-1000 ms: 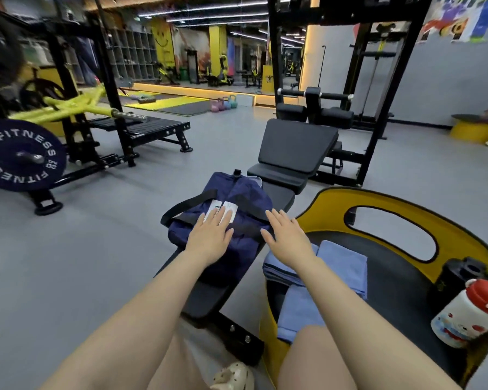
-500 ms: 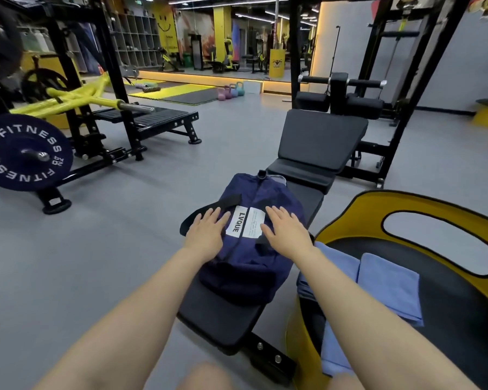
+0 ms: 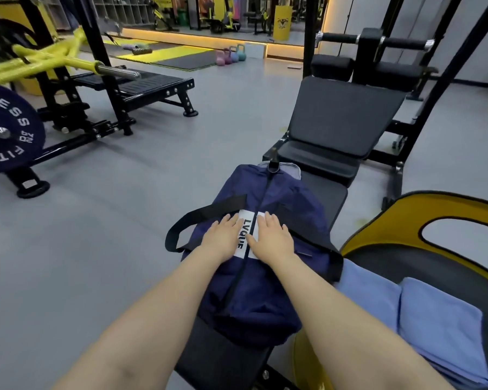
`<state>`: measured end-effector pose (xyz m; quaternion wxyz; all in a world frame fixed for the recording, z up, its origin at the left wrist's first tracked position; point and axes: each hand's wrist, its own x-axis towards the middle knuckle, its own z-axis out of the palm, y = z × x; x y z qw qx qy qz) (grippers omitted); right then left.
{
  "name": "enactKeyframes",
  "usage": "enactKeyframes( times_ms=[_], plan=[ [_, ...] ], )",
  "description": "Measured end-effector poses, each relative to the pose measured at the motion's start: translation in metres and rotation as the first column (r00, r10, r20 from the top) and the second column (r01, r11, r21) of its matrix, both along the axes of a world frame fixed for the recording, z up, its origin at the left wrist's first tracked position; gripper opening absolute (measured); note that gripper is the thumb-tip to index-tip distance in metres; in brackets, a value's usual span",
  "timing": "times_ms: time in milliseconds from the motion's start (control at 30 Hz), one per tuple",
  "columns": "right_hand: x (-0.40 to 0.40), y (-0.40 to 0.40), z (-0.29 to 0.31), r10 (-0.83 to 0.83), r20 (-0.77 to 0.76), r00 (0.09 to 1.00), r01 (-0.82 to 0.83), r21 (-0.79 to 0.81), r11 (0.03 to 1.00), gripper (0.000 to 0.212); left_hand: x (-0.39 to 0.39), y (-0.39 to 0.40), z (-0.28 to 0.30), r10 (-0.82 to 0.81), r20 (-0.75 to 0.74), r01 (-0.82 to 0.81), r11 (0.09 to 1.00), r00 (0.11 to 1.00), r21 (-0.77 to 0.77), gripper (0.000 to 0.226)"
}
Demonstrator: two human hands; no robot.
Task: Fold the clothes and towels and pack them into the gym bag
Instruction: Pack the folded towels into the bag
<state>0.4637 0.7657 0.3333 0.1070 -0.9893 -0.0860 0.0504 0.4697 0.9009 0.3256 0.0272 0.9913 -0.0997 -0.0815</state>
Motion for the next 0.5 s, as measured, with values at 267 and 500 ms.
enactKeyframes(
  times_ms=[267, 500],
  plan=[
    [0.021, 0.006, -0.016, -0.071, -0.161, 0.984, 0.081, 0.055, 0.995, 0.086, 0.017, 0.0, -0.019, 0.003, -0.099, -0.008, 0.999, 0.995, -0.046, 0.053],
    [0.018, -0.007, -0.013, -0.083, -0.155, 0.984, 0.094, 0.062, 0.994, 0.072, 0.009, -0.015, -0.017, 0.046, -0.176, -0.051, 0.998, 0.983, -0.026, 0.058]
  ],
)
